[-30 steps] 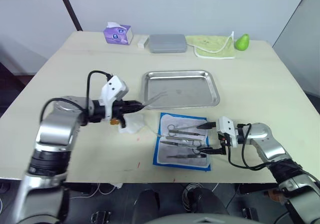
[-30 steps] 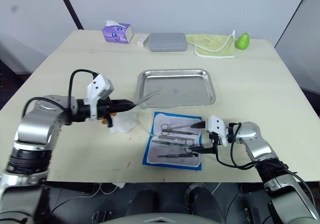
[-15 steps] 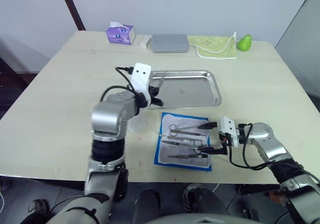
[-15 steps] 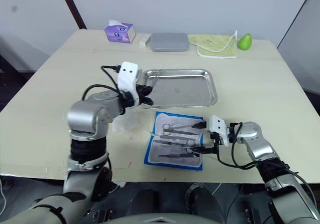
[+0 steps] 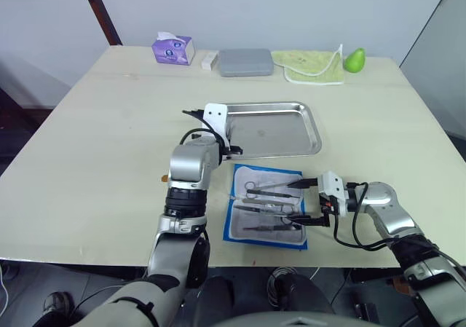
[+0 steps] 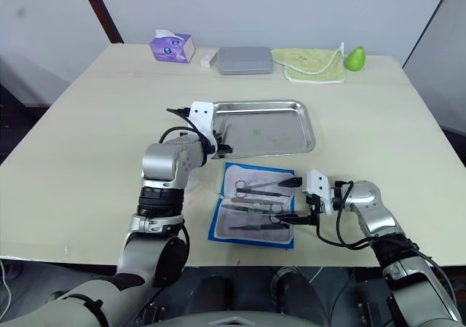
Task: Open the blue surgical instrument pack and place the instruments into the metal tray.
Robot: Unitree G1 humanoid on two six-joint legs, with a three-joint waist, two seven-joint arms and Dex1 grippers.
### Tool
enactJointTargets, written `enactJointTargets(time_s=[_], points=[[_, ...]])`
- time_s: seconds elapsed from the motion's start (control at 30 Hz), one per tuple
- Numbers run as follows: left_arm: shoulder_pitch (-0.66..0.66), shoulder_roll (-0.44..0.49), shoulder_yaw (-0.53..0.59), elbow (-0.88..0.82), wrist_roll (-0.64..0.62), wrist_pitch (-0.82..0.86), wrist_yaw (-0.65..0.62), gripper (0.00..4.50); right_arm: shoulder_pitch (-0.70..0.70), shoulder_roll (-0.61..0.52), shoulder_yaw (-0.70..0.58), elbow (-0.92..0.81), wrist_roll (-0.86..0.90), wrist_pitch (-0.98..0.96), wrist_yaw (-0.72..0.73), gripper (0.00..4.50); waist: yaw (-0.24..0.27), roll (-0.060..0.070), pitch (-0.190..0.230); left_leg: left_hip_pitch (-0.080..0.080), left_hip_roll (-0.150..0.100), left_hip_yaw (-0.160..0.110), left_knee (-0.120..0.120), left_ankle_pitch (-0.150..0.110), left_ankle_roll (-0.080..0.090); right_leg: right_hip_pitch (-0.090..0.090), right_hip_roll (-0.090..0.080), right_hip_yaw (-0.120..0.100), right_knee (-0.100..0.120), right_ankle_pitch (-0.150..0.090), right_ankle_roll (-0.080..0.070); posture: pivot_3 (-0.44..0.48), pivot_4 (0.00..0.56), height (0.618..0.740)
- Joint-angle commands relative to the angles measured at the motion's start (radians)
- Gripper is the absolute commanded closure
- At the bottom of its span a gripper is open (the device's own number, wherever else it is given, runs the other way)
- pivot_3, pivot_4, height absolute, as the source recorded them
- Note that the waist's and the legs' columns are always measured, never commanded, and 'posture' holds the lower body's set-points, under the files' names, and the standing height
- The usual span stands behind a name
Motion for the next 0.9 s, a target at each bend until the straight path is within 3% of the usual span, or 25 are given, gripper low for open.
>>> enactJointTargets(time_s=[0.03,0.13,0.27,0.3,0.33,0.5,0.7,0.77,0.87,0.9], points=[[-0.021,-0.008,0.008,-0.02,0.001,-0.013,0.02,4.42,0.077,-0.01,0.067,0.127,-0.124,0.029,-0.023,0.0,-0.001,0.0,0.0,0.0,0.0,0.0,0.0,0.0,0.0,0.0,0.0,0.0,0.0,0.0,0.0,0.0,0.15,0.74],[-0.018,-0.02,0.026,-0.01,-0.002,-0.018,0.039,4.42,0.078,-0.011,0.065,0.12,-0.122,0.031,-0.022,0.0,-0.002,0.0,0.0,0.0,0.0,0.0,0.0,0.0,0.0,0.0,0.0,0.0,0.0,0.0,0.0,0.0,0.15,0.74],[-0.015,-0.023,0.037,-0.033,-0.013,-0.016,0.041,3.0,0.082,-0.014,0.062,0.113,-0.119,0.033,-0.02,0.0,-0.002,0.0,0.0,0.0,0.0,0.0,0.0,0.0,0.0,0.0,0.0,0.0,0.0,0.0,0.0,0.0,0.15,0.74],[-0.013,-0.022,0.038,-0.048,-0.019,-0.01,0.034,2.43,0.082,-0.014,0.062,0.112,-0.119,0.033,-0.02,0.0,-0.002,0.0,0.0,0.0,0.0,0.0,0.0,0.0,0.0,0.0,0.0,0.0,0.0,0.0,0.0,0.0,0.15,0.74],[-0.01,-0.021,0.04,-0.069,-0.027,0.005,0.027,2.26,0.082,-0.014,0.062,0.111,-0.118,0.033,-0.02,0.0,-0.002,0.0,0.0,0.0,0.0,0.0,0.0,0.0,0.0,0.0,0.0,0.0,0.0,0.0,0.0,0.0,0.15,0.74],[0.021,0.034,0.032,-0.221,-0.113,0.108,-0.087,2.26,0.081,-0.016,0.06,0.102,-0.114,0.039,-0.018,0.0,-0.006,0.002,0.001,0.0,0.0,0.0,-0.001,0.0,0.0,0.0,0.0,0.0,-0.001,0.0,0.0,0.0,0.15,0.74],[0.127,0.258,-0.023,-0.429,-0.307,0.114,-0.402,2.26,0.067,-0.016,0.058,0.101,-0.109,0.037,-0.013,0.0,-0.015,0.006,0.004,0.0,0.0,-0.001,-0.002,0.0,-0.001,0.0,-0.001,0.001,-0.001,0.0,0.0,0.0,0.15,0.74],[0.216,0.415,-0.049,-0.513,-0.378,0.01,-0.612,2.26,0.063,-0.012,0.053,0.1,-0.106,0.034,-0.016,0.0,-0.022,0.007,0.005,-0.001,0.0,-0.001,-0.002,0.0,-0.001,0.0,-0.002,0.0,-0.002,0.0,0.0,0.0,0.15,0.74],[0.338,0.522,0.042,-0.535,-0.493,-0.122,-0.835,2.26,0.064,-0.006,0.045,0.097,-0.097,0.029,-0.02,0.0,-0.024,0.01,0.007,0.0,0.0,-0.001,-0.003,0.0,-0.001,0.0,-0.004,0.001,-0.004,0.0,0.0,0.0,0.15,0.74],[0.389,0.532,0.072,-0.527,-0.5,-0.253,-0.906,2.26,0.065,-0.004,0.044,0.097,-0.094,0.027,-0.021,0.0,-0.022,0.011,0.007,-0.001,0.001,0.0,-0.003,0.0,-0.001,-0.001,-0.007,0.001,-0.006,-0.001,-0.002,0.0,0.15,0.74]])
